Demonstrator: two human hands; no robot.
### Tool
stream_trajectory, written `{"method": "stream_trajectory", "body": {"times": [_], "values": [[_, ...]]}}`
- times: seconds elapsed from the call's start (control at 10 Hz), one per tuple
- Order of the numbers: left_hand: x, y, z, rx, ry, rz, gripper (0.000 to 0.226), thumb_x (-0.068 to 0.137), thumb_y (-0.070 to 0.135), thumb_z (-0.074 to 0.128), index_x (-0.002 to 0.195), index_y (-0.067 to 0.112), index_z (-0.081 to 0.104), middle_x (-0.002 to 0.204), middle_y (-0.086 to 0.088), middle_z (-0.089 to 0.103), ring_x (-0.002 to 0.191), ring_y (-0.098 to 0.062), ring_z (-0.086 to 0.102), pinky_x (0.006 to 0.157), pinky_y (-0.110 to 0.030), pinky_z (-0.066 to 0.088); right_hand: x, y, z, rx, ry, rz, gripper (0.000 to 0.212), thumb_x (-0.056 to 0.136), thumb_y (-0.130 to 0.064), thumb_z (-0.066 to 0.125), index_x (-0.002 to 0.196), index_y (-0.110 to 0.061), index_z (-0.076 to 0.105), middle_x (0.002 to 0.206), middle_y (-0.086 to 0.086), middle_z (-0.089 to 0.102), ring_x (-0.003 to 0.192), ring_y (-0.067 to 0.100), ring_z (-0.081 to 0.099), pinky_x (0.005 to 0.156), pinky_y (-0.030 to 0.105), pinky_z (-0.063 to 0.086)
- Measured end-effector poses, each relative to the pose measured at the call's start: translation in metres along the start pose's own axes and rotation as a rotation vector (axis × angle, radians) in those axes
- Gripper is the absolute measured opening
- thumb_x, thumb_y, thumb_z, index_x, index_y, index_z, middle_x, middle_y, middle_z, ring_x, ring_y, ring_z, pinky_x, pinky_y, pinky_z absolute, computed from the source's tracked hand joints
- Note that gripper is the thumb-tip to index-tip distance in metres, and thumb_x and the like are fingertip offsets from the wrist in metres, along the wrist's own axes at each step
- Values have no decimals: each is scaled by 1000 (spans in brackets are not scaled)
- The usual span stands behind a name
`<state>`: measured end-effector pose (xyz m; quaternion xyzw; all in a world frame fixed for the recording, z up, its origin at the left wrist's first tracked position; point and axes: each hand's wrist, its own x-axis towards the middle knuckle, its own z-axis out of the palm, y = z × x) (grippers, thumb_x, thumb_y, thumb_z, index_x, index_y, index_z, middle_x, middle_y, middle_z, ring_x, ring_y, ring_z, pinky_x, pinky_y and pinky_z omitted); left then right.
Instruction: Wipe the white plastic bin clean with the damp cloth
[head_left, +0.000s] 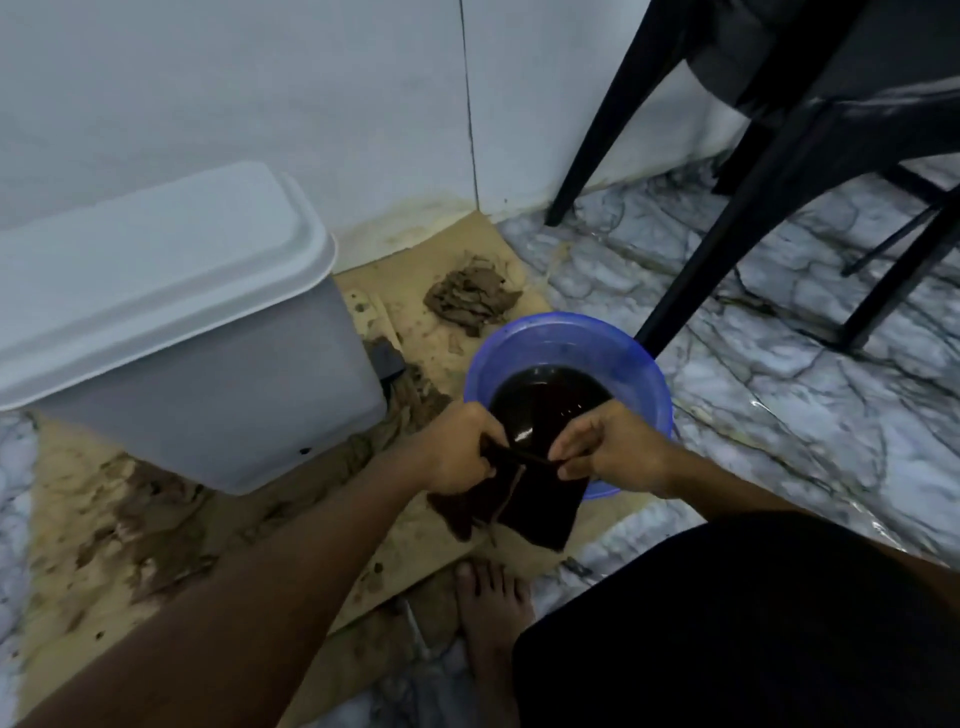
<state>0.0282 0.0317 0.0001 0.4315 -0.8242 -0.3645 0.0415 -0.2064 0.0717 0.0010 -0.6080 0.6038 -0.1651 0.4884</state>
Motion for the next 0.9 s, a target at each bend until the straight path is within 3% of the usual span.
{"method": "stream_trajectory", "body": {"times": [0.1, 0.2, 0.3, 0.4, 0.5, 0.6, 0.7, 0.8, 0.9], "values": [[27, 1, 16, -19, 57, -47, 28, 76, -4, 67, 95, 11, 80, 93, -6, 76, 91, -21, 69, 80, -28, 53, 11, 21, -1, -42, 148, 24, 33, 72, 3, 80, 67, -28, 72, 64, -13, 72, 64, -3, 67, 60, 13, 49], [47, -1, 35, 11, 93, -116, 32, 86, 4, 64, 114, 15, 74, 111, -10, 73, 108, -30, 66, 93, -39, 54, 17, 38, 1, -189, 296, -4, 32, 73, 3, 75, 74, -28, 71, 67, -21, 67, 70, -11, 63, 68, 6, 47], [49, -8, 54, 119, 75, -132, 53, 91, 12, 64, 143, 21, 55, 137, -11, 62, 128, -31, 55, 105, -44, 48, 12, 52, 14, -324, 245, 50, 32, 75, -1, 69, 101, -17, 75, 96, -2, 74, 97, 14, 67, 92, 29, 51], [39, -18, 57, 187, 99, -38, 55, 90, 27, 69, 143, 21, 56, 140, -4, 61, 132, -26, 50, 109, -41, 44, 4, 55, 33, -345, 196, 0, 35, 76, -19, 75, 110, -22, 73, 108, -2, 74, 104, 19, 66, 93, 31, 51], [32, -19, 54, 319, -25, 39, 39, 85, 35, 69, 123, 26, 69, 123, 0, 67, 120, -24, 54, 100, -42, 46, -1, 53, 51, -436, 128, -7, 38, 77, -31, 73, 115, -29, 71, 115, -3, 70, 110, 19, 62, 91, 35, 51], [32, -16, 52, 390, -76, 43, 31, 89, 31, 67, 119, 25, 72, 119, 0, 68, 116, -23, 54, 97, -42, 45, -1, 51, 56, -552, 174, -34, 39, 82, -25, 68, 120, -33, 68, 121, -1, 67, 116, 22, 58, 93, 35, 48], [21, -9, 59, 456, -38, 90, 37, 92, 28, 62, 128, 20, 67, 128, -1, 64, 122, -25, 51, 100, -42, 42, -2, 47, 60, -668, 147, -64, 37, 84, -23, 64, 121, -29, 68, 120, 0, 66, 116, 23, 57, 93, 37, 46], [-4, -12, 45, 371, 159, 104, 37, 93, 23, 61, 127, 10, 67, 129, -8, 66, 119, -29, 55, 99, -43, 43, -1, 28, 68, -504, 290, -282, 25, 75, -14, 74, 98, -22, 78, 101, -4, 74, 100, 23, 64, 85, 38, 52], [-57, -20, 65, 297, 286, 118, 11, 82, 13, 71, 90, 6, 75, 89, -12, 72, 84, -32, 64, 73, -40, 54, -29, 20, 99, -213, 223, -292, 29, 72, -11, 80, 89, -35, 75, 92, -12, 72, 87, 7, 67, 81, 37, 56]]}}
